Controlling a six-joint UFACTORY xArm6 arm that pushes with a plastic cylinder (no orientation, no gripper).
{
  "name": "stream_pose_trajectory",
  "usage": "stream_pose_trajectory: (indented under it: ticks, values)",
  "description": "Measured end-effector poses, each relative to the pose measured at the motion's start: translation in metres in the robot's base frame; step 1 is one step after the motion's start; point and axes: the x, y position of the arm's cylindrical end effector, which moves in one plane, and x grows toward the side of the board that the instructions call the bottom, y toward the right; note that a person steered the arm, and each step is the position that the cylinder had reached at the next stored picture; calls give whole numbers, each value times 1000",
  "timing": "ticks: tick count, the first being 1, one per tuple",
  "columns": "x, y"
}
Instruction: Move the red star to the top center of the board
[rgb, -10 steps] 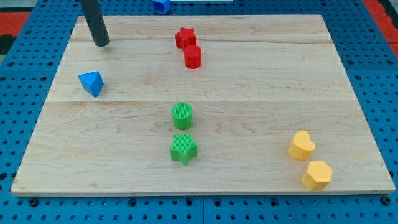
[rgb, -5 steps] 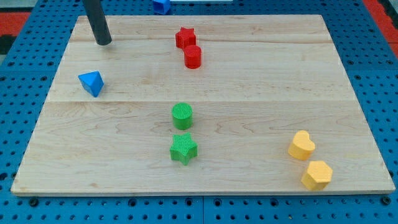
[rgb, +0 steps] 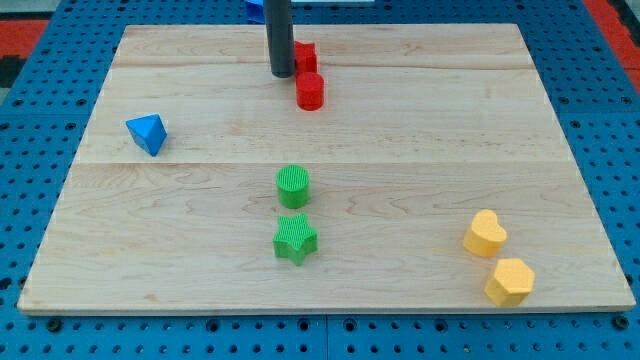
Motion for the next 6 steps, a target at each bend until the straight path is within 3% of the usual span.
stream_pose_trajectory:
  ticks: [2, 3, 4, 5, 6]
  values:
    - [-24, 79]
    - [-34, 90]
    - [30, 119]
    - [73, 59]
    - [64, 10]
